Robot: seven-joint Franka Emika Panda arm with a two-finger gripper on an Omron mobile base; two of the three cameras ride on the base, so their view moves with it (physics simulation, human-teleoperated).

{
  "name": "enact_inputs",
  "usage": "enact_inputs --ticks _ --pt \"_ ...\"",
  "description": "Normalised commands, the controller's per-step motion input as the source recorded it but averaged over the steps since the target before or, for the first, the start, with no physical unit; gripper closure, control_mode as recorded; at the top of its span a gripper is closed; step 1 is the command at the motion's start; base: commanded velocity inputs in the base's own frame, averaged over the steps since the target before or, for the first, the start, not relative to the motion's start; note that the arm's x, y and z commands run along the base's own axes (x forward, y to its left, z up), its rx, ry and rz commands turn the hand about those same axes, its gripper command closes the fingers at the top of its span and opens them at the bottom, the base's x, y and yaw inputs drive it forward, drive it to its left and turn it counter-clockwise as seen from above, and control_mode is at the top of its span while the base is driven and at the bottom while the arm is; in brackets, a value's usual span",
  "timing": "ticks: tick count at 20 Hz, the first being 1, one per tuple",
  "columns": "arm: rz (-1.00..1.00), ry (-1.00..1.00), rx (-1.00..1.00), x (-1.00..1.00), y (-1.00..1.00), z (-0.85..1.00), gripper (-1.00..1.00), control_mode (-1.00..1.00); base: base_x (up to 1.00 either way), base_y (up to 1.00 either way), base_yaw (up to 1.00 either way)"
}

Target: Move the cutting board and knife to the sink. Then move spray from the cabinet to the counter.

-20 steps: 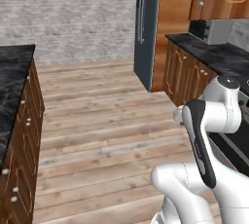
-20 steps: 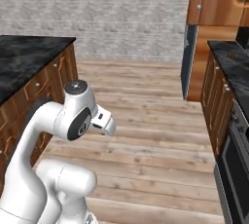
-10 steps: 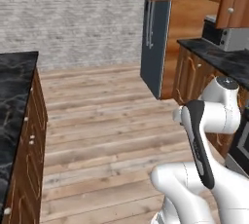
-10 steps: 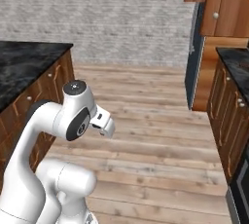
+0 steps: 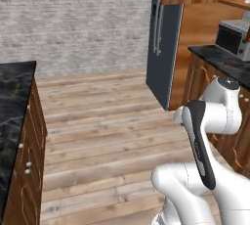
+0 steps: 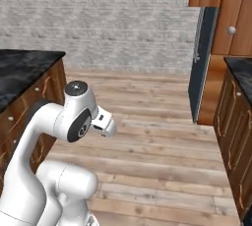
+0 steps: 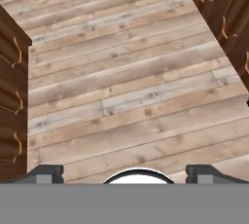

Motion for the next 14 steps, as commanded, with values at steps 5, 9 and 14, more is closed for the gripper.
enact_inputs --ticks 5,9,14 --pt "0.00 0.00 0.00 0.00 0.00 0.00 -1.00 1.00 0.80 0.13 0.00" --pt "0.00 0.00 0.00 0.00 0.00 0.00 -1.00 1.00 0.79 0.13 0.00" --pt "0.00 0.00 0.00 0.00 0.00 0.00 -1.00 1.00 0.78 0.20 -0.10"
